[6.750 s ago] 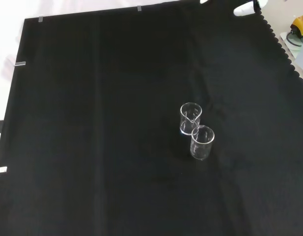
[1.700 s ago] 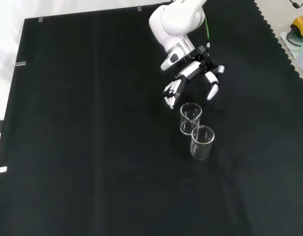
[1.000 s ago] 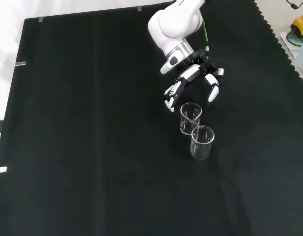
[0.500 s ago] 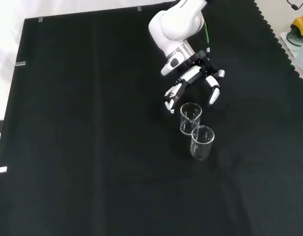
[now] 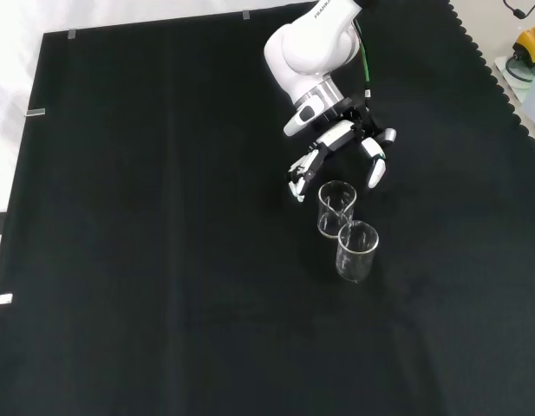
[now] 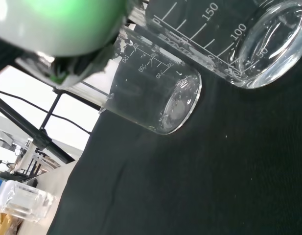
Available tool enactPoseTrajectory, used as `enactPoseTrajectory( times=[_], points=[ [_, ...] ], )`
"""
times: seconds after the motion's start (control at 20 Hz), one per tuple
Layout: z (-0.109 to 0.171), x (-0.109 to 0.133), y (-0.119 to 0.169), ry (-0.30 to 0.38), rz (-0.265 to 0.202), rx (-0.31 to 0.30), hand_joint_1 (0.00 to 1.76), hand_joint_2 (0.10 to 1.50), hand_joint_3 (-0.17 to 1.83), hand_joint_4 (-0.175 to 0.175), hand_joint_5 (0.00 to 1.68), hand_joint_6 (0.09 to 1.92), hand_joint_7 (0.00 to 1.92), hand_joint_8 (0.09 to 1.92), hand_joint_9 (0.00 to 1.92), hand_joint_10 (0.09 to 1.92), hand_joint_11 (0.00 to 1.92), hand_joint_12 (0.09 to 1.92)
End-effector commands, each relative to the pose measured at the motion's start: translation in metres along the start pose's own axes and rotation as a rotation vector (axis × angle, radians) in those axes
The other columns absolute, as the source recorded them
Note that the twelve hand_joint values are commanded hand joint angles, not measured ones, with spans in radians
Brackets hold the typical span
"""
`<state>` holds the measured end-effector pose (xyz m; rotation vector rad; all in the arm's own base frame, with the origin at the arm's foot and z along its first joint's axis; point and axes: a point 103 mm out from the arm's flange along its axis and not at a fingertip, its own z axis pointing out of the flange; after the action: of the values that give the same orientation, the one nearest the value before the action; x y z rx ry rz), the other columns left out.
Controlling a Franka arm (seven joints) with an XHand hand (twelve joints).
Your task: Pick up the beaker on the right.
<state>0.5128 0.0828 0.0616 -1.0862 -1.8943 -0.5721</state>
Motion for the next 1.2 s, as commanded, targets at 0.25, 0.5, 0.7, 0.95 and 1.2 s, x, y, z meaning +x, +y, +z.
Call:
enactPoseTrajectory(
  times=[0.25,0.5,0.7,0.95,1.2],
  points=[
    [0.007,-0.003,0.007,0.024,-0.002,-0.010,0.95,0.28,1.01,-0.044,0.44,0.09,0.33,0.68,0.37,0.60,0.00,1.18],
    [0.010,-0.004,0.009,0.036,-0.007,-0.013,0.96,0.28,1.02,-0.046,0.47,0.11,0.35,0.68,0.39,0.60,0.00,1.18],
    [0.011,-0.004,0.011,0.042,-0.014,-0.018,0.96,0.27,1.04,-0.047,0.32,0.51,0.37,0.69,0.41,0.57,0.00,1.19],
    [0.014,-0.004,0.013,0.045,-0.019,-0.018,0.97,0.27,1.05,-0.047,0.23,0.84,0.40,0.72,0.43,0.58,0.00,1.20],
    [0.016,-0.004,0.015,0.042,-0.022,-0.013,0.97,0.27,1.05,-0.049,0.22,0.87,0.40,0.73,0.44,0.59,0.00,1.20]
  ],
)
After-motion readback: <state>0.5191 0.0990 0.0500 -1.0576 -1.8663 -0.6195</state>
